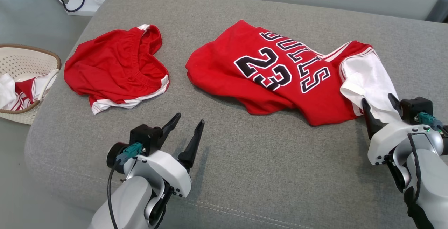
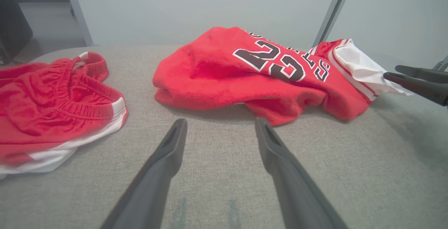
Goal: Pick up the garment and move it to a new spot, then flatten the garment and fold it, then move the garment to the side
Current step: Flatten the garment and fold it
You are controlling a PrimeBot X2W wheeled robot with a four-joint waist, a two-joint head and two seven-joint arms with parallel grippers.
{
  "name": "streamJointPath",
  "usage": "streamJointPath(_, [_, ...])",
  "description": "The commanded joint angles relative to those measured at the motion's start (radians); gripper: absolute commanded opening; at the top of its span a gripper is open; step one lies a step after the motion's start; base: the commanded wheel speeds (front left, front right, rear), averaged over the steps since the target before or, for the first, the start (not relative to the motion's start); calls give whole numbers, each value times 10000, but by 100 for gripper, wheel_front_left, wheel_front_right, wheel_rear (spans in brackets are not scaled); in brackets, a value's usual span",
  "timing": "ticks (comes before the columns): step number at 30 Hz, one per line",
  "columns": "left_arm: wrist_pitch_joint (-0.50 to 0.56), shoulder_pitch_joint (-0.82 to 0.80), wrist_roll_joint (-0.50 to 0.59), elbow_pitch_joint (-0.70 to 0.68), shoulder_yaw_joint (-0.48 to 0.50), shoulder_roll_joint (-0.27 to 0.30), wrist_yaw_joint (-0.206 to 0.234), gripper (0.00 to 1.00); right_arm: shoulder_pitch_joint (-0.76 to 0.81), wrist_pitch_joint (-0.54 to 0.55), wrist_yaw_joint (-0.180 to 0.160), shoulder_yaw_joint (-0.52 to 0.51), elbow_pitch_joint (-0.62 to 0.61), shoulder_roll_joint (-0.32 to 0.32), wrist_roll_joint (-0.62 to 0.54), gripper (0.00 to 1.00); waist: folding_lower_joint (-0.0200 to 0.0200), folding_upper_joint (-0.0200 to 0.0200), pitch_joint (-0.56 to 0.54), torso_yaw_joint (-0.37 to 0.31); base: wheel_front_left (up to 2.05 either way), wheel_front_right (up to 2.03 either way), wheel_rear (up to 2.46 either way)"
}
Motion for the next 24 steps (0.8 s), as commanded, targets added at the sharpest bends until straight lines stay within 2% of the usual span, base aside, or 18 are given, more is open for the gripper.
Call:
streamJointPath(1, [-89,-31,88,-121,387,135,-65,100,-205,-133,42,31,-99,-7,-155,100,0,-1,20,19,0,0,0])
streamJointPath(8, [-89,16,221,-1,575,-41,-199,100,-459,-133,42,-657,270,165,-867,100,0,-1,136,114,0,0,0])
streamJointPath(10, [-89,13,265,28,621,-84,-237,100,-540,-133,42,-830,349,224,-1040,91,0,-1,166,137,0,0,0])
streamJointPath(11, [-89,17,284,36,650,-106,-257,100,-572,-133,42,-920,370,251,-1118,84,0,-1,177,146,0,0,0])
streamJointPath(12, [-89,25,310,47,675,-123,-275,100,-593,-133,42,-1006,384,281,-1192,70,0,-1,182,154,0,0,0])
streamJointPath(13, [-89,36,323,62,703,-147,-297,100,-606,-133,42,-1087,380,315,-1254,38,0,-1,188,163,0,0,0])
streamJointPath(14, [-89,44,339,74,732,-172,-316,100,-620,-133,42,-1165,336,343,-1312,17,0,-1,196,169,0,0,0])
streamJointPath(15, [-89,58,348,83,771,-197,-334,100,-632,-133,42,-1278,222,368,-1345,0,0,-1,201,168,0,0,0])
streamJointPath(24, [-89,271,567,134,1035,-338,-473,100,-12,-133,42,-2707,-1693,297,-1108,0,0,-1,106,-257,0,0,0])
